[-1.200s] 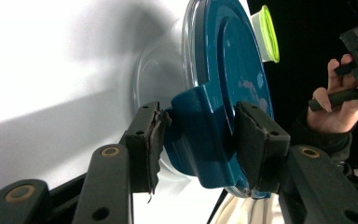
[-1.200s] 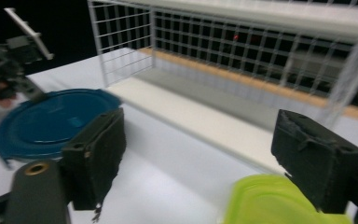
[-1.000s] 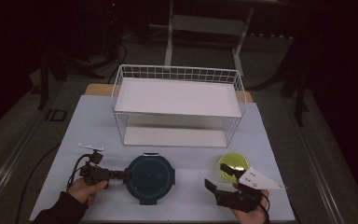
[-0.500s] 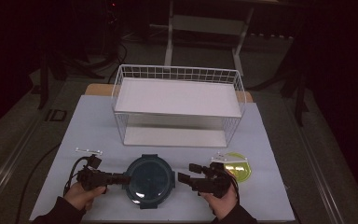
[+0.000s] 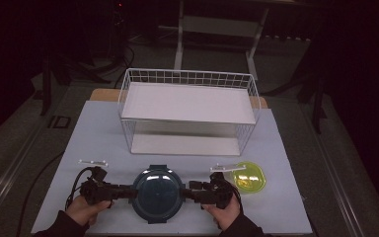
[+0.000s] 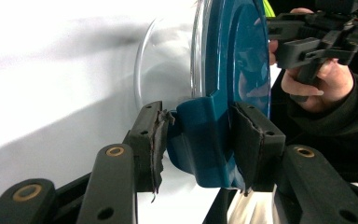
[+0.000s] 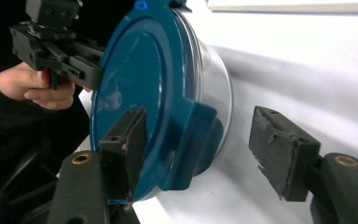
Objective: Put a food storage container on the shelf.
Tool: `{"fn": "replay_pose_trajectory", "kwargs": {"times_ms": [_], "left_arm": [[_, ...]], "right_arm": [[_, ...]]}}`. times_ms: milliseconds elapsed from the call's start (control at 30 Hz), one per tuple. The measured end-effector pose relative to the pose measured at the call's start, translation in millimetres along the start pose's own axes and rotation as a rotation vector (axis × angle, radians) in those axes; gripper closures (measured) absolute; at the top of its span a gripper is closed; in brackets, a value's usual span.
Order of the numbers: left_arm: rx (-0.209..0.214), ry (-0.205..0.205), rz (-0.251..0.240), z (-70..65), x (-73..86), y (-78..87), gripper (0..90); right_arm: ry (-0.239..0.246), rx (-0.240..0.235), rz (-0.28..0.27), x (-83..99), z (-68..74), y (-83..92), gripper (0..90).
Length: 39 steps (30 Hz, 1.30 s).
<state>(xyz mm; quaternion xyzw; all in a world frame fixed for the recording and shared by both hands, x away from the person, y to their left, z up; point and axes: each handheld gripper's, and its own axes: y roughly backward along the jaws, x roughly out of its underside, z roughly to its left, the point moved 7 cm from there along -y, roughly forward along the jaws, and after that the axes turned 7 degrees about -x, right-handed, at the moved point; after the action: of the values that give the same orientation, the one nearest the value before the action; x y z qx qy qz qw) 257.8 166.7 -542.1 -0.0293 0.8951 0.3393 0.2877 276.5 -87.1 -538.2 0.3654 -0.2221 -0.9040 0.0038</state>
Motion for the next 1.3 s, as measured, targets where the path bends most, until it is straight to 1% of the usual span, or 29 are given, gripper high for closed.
{"fn": "replay_pose_trajectory", "kwargs": {"times_ms": [33,200,267,300,333,367,433,600,633,667,767,800,833,867,900,933,967,1033,1167,1200,1300], "left_arm": [[0.001,0.000,0.001,-0.2,0.2,0.1,55.4],[0.005,-0.012,0.002,-1.0,1.9,1.0,55.6],[0.004,-0.011,0.000,-1.7,2.0,1.0,55.7],[0.003,-0.012,0.000,-2.0,2.0,1.0,55.7],[0.004,-0.011,0.000,-2.3,2.0,1.0,55.7],[0.004,-0.014,0.001,-2.0,2.3,1.1,55.7],[0.006,-0.015,0.002,-2.3,2.7,1.3,55.7],[0.007,-0.008,-0.005,-2.5,4.1,1.5,55.8],[0.008,-0.014,-0.004,-2.4,4.7,1.7,55.8],[0.008,-0.014,-0.006,-2.4,5.3,1.9,55.9],[0.008,-0.008,-0.009,-3.3,6.7,2.2,56.0],[0.008,-0.001,-0.016,-4.4,7.2,1.9,56.0],[0.007,0.002,-0.015,-4.7,7.4,1.9,56.1],[0.006,0.004,-0.012,-4.7,7.8,2.2,56.1],[0.007,-0.001,-0.011,-4.9,8.5,2.5,56.2],[0.011,0.005,-0.015,-5.5,9.1,2.5,56.3],[0.007,0.006,-0.016,-6.2,9.6,2.7,56.5],[0.001,0.000,-0.014,-7.1,11.3,3.6,56.5],[0.000,0.033,-0.024,-7.9,13.4,4.5,56.9],[-0.001,0.037,-0.025,-8.1,14.0,4.9,56.9],[-0.001,0.045,-0.034,-9.1,14.8,5.3,57.0]], "right_arm": [[-0.007,-0.009,0.007,1.1,-0.2,-1.2,37.7],[-0.025,-0.017,0.028,5.0,-1.8,-5.5,41.2],[-0.033,-0.027,0.037,6.7,-2.0,-7.2,42.3],[-0.037,-0.041,0.041,7.3,-1.4,-8.1,43.9],[-0.037,-0.041,0.041,7.3,-1.4,-8.1,43.9],[-0.038,-0.045,0.041,7.2,-1.1,-8.1,46.2],[-0.053,-0.068,0.044,7.6,-0.2,-8.0,50.4],[-0.108,-0.120,0.036,10.3,-1.0,-8.7,54.2],[-0.114,-0.124,0.033,10.5,-1.2,-8.9,54.5],[-0.120,-0.140,0.035,10.9,-1.1,-9.1,55.1],[-0.111,-0.150,0.027,11.7,-1.5,-9.2,55.2],[-0.121,-0.159,0.024,12.0,-1.9,-9.5,55.3],[-0.141,-0.162,0.021,12.5,-2.8,-9.4,55.6],[-0.147,-0.167,0.020,12.9,-3.2,-9.4,55.7],[-0.146,-0.167,0.020,12.7,-2.8,-9.5,55.8],[-0.138,-0.169,0.023,12.6,-2.5,-9.6,56.0],[-0.142,-0.170,0.029,12.8,-2.0,-9.1,56.3],[-0.134,-0.165,0.033,12.9,0.1,-8.7,56.7],[-0.123,-0.153,0.026,12.6,2.8,-8.9,56.9],[-0.128,-0.148,0.024,12.8,3.7,-8.6,56.9],[-0.120,-0.137,0.027,13.1,6.2,-7.9,57.1]]}}
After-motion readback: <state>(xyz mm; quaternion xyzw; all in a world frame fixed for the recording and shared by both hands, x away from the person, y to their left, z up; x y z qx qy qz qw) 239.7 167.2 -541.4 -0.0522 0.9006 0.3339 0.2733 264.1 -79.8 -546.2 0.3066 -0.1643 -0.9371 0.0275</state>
